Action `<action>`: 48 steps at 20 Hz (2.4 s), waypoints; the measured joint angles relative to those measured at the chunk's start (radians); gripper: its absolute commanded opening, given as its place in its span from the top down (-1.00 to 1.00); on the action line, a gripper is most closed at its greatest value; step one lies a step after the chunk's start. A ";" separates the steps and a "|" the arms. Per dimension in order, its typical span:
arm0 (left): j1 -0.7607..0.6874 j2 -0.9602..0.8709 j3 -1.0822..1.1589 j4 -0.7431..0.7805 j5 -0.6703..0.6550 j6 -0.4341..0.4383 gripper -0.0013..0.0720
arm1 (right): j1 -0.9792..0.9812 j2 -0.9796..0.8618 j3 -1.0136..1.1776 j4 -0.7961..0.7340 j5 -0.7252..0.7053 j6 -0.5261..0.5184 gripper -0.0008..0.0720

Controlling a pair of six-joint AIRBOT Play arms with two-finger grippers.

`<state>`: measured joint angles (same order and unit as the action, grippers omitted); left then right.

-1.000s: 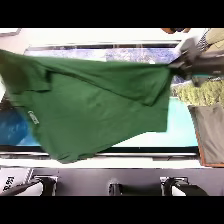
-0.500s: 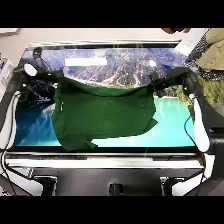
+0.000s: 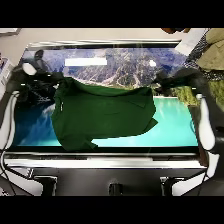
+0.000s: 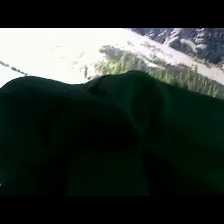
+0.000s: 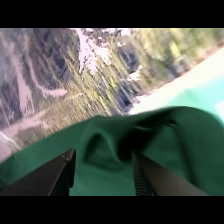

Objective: Fold the clothes and pants, and hang the long-sleeved shirts on hangers.

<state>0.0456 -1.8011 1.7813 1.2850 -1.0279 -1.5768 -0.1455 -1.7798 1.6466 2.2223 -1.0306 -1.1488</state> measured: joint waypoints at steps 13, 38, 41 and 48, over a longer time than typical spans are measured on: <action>0.274 0.312 -0.209 -0.075 -0.287 0.035 -0.48 | -0.317 0.124 -0.308 0.030 -0.432 -0.644 -0.18; 0.479 0.470 -0.565 -0.080 -0.352 0.074 -0.49 | -0.146 -0.016 -0.468 0.084 -0.380 -0.826 0.91; 0.528 0.573 -0.771 -0.132 -0.289 0.105 -0.49 | -0.145 0.016 -0.468 0.062 -0.385 -0.814 0.91; 0.560 0.650 -1.115 -0.316 -0.196 0.225 -0.48 | -0.144 0.131 -0.468 0.040 -0.402 -0.768 0.91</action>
<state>0.6052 -1.1507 0.6662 0.9688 -1.2243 -1.3521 -0.2897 -1.6485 1.1790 2.2620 -1.4330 -1.9171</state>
